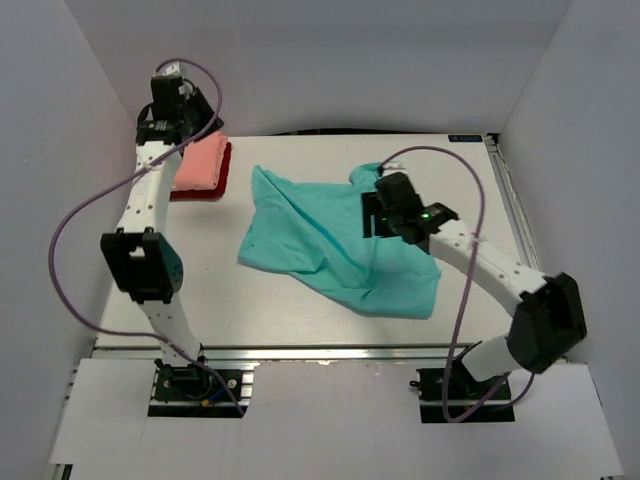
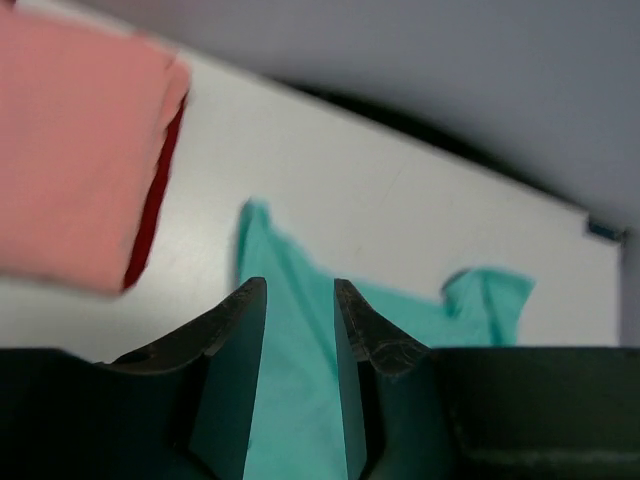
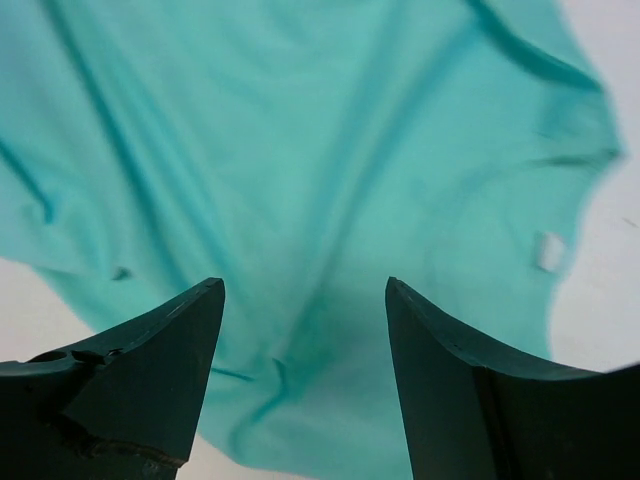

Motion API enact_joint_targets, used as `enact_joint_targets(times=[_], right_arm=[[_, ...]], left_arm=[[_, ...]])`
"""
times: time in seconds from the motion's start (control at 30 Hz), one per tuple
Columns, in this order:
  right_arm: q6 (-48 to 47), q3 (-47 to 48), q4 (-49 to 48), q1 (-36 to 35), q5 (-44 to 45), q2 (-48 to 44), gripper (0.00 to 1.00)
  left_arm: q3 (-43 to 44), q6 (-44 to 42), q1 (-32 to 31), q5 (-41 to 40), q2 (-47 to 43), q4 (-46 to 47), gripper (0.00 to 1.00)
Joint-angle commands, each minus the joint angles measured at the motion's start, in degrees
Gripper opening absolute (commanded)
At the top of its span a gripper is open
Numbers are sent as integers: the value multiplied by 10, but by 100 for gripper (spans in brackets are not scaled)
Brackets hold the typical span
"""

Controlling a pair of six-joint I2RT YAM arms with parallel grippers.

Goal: Fold and stack the t-shirts
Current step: Flatten out the tshirt

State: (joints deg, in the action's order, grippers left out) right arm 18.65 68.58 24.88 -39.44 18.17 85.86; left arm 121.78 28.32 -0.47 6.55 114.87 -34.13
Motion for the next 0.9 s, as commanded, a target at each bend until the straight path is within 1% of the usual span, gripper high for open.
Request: enact_joint_targets(times=[0.0,0.03,0.07,0.1,0.13,0.17,0.2,0.3,0.33,0.37,0.43,0.47,0.6,0.77,0.87], right_arm=[[-1,-36,45,59,-10,-81,72],[2,-55,60,73,-10,-92,69],[5,-67,63,81,-13,-116,69],[9,-78,67,86,-16,-128,69],[15,-91,71,97,-16,-140,69],[23,-119,76,102,-19,-165,69],[28,-146,78,117,-22,-178,69],[52,-181,90,141,-50,-219,69],[60,-193,96,157,-57,-234,70],[66,-216,100,163,-74,-241,69],[79,-237,104,177,-89,-260,70],[81,-258,105,179,-89,-265,70],[87,-295,107,200,-82,-288,72],[93,-299,113,222,-88,-287,74],[103,-299,110,231,-95,-285,74]], left_arm=[[-146,-59,4,-47,-112,-89,44],[-221,-67,4,-53,-137,-95,42],[-258,-75,4,-83,-161,-100,40],[-292,-78,3,-88,-183,-103,39],[-359,-82,4,-85,-229,-96,38],[-389,-85,4,-85,-249,-94,38],[-444,-85,4,-80,-286,-88,38],[-509,-78,3,-66,-332,-83,38],[-551,-77,2,-65,-360,-77,38],[-573,-78,1,-47,-375,-73,39],[-614,-76,-1,-40,-413,-61,39],[-651,-72,-2,-33,-426,-53,40],[-721,-44,-6,-8,-472,25,49],[-775,-7,-10,13,-487,106,51],[-791,13,-15,18,-475,153,52]])
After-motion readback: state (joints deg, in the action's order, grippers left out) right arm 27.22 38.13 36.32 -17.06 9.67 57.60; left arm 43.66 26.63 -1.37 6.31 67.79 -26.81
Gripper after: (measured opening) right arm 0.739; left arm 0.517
